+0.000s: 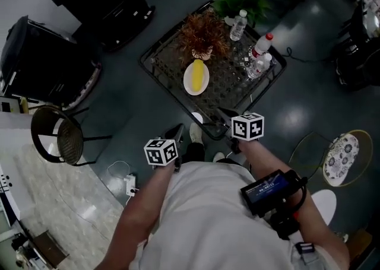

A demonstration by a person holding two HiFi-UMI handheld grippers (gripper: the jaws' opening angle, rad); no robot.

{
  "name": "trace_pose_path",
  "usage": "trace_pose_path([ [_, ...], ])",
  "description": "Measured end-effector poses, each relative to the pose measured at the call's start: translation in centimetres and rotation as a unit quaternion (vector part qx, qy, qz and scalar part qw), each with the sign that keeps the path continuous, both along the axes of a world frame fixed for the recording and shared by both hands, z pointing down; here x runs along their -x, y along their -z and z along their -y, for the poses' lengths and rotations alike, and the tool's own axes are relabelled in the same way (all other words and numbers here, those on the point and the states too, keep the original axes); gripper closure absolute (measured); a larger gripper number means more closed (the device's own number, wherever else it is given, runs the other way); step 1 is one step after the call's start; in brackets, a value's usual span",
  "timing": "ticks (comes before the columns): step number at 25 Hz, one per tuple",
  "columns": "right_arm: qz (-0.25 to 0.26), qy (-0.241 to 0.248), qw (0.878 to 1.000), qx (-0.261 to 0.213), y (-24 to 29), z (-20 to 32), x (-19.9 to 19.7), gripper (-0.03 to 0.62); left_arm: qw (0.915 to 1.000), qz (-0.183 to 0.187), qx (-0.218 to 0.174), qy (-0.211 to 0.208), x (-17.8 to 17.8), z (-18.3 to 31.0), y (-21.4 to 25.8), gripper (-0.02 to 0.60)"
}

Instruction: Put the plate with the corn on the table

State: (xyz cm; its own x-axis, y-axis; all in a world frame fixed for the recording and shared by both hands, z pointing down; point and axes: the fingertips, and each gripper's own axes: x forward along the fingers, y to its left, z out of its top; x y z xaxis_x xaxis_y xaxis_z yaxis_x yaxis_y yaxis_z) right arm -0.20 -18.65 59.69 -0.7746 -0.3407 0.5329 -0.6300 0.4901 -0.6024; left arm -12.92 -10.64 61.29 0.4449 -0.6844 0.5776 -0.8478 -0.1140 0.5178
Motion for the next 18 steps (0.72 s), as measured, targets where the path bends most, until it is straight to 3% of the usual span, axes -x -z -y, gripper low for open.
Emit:
trace_pose_path([
  [18,0.063,0.04,0.995,-0.06,7.6,-8.7,-3.3,0.586,0.9942,0.028,-0.103,-0.001,-4.8,-8.1,8.0,0.575],
])
